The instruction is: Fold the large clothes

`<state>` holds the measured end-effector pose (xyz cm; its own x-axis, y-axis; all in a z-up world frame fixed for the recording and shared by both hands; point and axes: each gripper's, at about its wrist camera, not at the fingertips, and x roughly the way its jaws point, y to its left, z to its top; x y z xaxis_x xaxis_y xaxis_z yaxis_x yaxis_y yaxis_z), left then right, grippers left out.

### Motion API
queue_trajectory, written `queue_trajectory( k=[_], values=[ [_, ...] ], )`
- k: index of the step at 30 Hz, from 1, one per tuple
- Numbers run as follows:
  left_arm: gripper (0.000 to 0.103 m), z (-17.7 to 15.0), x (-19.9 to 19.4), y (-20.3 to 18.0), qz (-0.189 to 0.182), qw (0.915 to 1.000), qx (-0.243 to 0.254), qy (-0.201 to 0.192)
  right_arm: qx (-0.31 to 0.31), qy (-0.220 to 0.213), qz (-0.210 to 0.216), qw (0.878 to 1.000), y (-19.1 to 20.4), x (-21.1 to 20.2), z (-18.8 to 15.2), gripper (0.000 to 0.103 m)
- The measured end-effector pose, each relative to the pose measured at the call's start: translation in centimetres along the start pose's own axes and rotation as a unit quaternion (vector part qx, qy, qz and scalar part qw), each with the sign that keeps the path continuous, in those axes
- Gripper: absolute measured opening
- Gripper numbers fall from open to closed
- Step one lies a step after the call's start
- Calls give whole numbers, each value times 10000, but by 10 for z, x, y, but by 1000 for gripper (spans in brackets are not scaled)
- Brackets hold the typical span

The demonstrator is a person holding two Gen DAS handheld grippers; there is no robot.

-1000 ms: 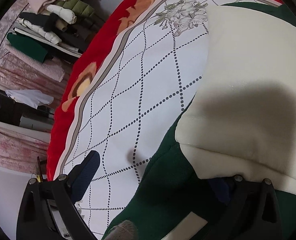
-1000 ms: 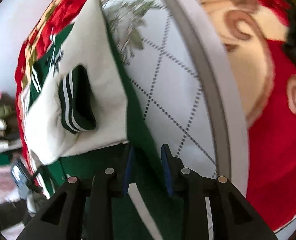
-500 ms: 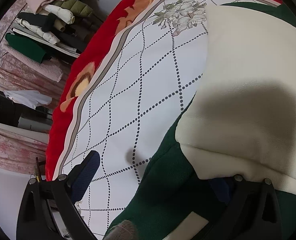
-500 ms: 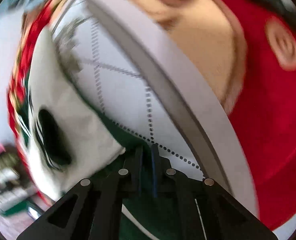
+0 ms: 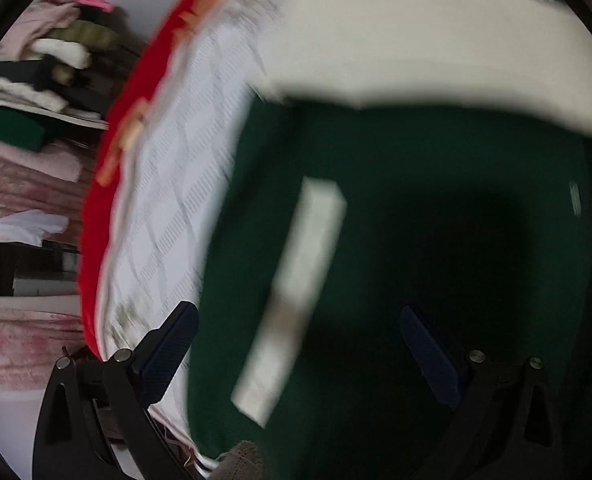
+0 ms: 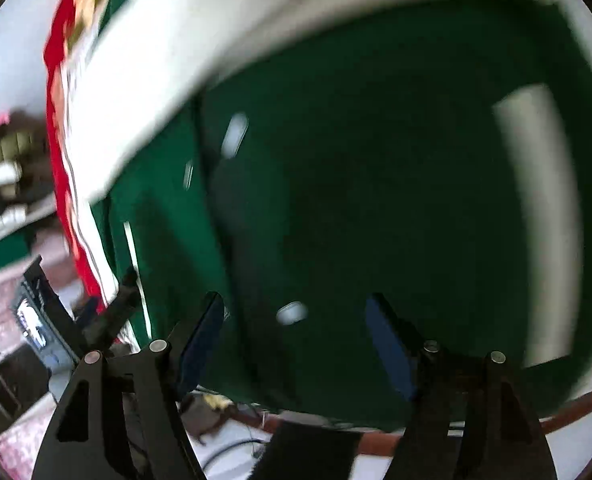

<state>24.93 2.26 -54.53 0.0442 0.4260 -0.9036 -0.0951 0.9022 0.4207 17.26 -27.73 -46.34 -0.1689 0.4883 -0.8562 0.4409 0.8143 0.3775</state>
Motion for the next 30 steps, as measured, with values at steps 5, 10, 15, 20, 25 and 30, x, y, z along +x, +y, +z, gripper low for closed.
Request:
queue_trajectory(
  k=[5,10,15,20,25,30],
  values=[
    [103,-30,14,-18,-12,9998,181,112,-208,-343,-1621,9860,31,58,-21,55],
    [103,-28,22,-9,-341,9992,-17,192,155,-320,-900,9953,39,51,-29,21],
    [103,-26,26,-3,-549,9982,-90,245,-730,196,-621,9952,65,59,-35,22],
    [103,-27,14,27,-708,9959,-452,323,-295,383,157,9987,39,42,-22,30],
    [103,-33,7,53,-427,9965,-677,226,-242,874,1184,9888,37,40,-57,35],
    [103,-44,17,60,-281,9966,-642,421,34,1239,471,9912,32,96,-68,47]
  ],
)
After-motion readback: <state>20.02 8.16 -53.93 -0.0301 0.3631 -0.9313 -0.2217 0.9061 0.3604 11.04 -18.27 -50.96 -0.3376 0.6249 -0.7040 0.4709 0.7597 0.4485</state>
